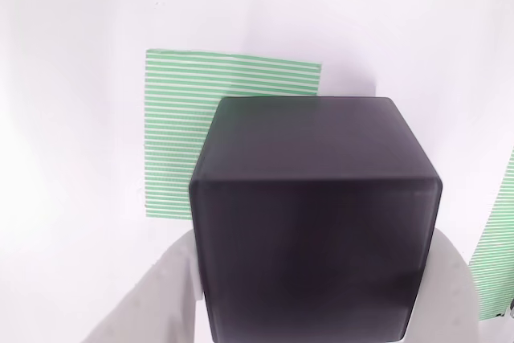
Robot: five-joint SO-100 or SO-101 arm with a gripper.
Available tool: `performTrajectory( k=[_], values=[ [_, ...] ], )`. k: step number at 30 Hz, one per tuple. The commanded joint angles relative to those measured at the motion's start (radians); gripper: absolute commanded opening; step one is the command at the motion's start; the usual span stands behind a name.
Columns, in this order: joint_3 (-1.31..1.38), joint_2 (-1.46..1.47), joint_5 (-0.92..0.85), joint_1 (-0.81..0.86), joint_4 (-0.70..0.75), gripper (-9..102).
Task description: Stack 3 Blocks on the chosen place.
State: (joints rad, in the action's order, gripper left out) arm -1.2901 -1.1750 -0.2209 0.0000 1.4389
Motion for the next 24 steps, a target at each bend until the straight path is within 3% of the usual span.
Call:
performTrajectory(
  k=[1, 24],
  values=[
    [-0.067, -0.106, 0.000, 0.003, -0.029, 16],
    [-0.215, -0.190, 0.098, -0.034, -0.043, 16]
  ],
)
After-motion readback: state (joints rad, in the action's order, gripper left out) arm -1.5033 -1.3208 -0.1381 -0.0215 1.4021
